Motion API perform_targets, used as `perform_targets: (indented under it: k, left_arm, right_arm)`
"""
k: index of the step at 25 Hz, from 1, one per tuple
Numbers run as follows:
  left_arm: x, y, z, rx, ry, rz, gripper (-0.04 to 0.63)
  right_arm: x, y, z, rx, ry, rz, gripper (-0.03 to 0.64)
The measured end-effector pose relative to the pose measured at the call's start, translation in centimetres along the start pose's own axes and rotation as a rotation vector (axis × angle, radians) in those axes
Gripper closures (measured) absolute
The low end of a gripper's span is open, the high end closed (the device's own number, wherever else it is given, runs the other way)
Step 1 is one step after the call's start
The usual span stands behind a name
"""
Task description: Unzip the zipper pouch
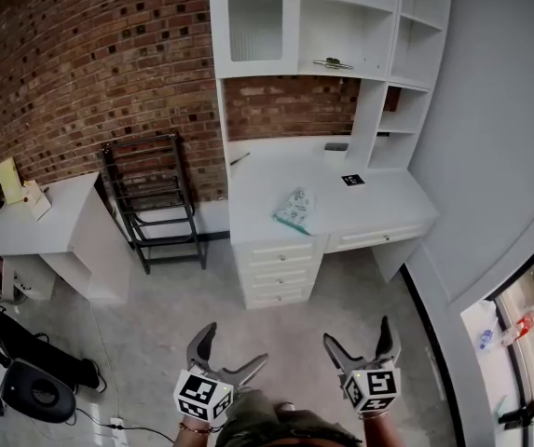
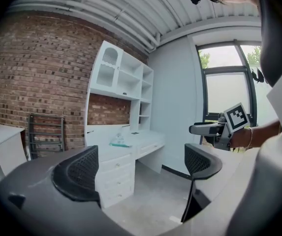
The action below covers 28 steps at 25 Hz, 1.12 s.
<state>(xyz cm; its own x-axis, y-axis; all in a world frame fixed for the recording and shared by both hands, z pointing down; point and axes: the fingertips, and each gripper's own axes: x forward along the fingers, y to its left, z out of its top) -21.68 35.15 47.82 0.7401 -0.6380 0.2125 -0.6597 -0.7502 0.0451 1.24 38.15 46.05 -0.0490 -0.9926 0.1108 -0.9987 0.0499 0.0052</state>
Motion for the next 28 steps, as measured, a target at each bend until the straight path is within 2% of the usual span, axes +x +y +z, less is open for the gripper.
perform_targets:
  k: [2, 4, 15, 18, 23, 28]
  left_arm:
    - [0.0, -0.1, -0.2, -0.009, 0.005, -0.008, 0.049]
    - [0.1, -0.1, -0.6, -0.02, 0.013, -0.013, 0.028]
    - [0.7, -0.4, -0.5, 0.012, 0.038, -0.022, 0.025]
    - [1.1, -0.4, -0.3, 0.037, 0.046, 0.002, 0.028]
    - [1.0, -0.3, -0.5, -0.005, 0.044, 0.0, 0.028]
    - [1.4, -0.5, -1.3, 0.011, 0.074, 0.0, 0.028]
  right_arm:
    - [0.4, 0.0, -0.1, -0.004, 0.002, -0.003, 0.043]
    - [0.8, 0.0, -0.2, 0.004, 0.006, 0.001, 0.043]
    - [0.7, -0.2, -0.6, -0.005, 0.033, 0.007, 0.043]
    - [0.4, -0.9, -0.7, -0.002, 0.039, -0.007, 0.043]
    - [0.3, -1.2, -0.4, -0.002, 0.025, 0.005, 0.043]
    - [0.3, -2.0, -0.9, 0.01, 0.032, -0.001, 0.044]
